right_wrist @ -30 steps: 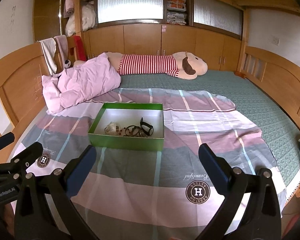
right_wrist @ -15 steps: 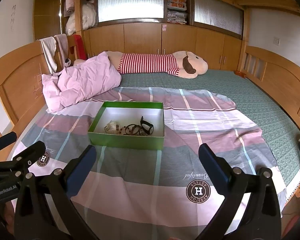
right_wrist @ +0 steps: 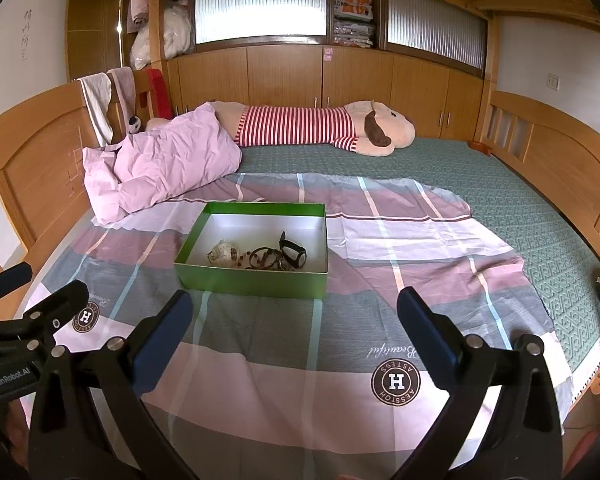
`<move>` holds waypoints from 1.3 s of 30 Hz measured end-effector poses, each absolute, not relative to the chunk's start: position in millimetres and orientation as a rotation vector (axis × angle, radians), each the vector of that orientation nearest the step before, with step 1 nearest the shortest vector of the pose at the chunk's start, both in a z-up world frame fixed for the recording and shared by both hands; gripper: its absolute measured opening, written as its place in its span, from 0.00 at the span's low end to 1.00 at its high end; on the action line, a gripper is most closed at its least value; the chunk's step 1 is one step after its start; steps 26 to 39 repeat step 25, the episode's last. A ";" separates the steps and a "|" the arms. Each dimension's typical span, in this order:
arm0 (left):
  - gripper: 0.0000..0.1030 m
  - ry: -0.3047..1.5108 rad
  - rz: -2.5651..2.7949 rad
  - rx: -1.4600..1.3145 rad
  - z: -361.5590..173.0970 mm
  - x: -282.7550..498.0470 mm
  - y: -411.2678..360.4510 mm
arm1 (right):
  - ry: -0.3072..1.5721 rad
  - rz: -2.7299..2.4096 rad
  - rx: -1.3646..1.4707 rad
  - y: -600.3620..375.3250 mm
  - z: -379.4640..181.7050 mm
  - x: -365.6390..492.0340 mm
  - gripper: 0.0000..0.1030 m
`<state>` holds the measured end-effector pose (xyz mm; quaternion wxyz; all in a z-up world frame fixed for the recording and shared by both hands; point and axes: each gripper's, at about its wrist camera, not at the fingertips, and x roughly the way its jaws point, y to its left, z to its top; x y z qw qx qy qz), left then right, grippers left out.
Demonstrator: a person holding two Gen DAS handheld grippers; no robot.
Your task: Organize jewelry
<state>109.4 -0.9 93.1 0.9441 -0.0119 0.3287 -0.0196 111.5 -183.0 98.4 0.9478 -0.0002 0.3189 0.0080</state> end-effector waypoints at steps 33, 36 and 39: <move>0.96 0.685 -0.084 -0.044 88.1 108.6 -0.3 | 0.657 0.016 -0.007 -182.4 96.2 113.4 0.97; 0.96 0.685 -0.084 -0.044 88.1 108.6 -0.3 | 0.657 0.016 -0.007 -182.4 96.2 113.4 0.97; 0.96 0.685 -0.084 -0.044 88.1 108.6 -0.3 | 0.657 0.016 -0.007 -182.4 96.2 113.4 0.97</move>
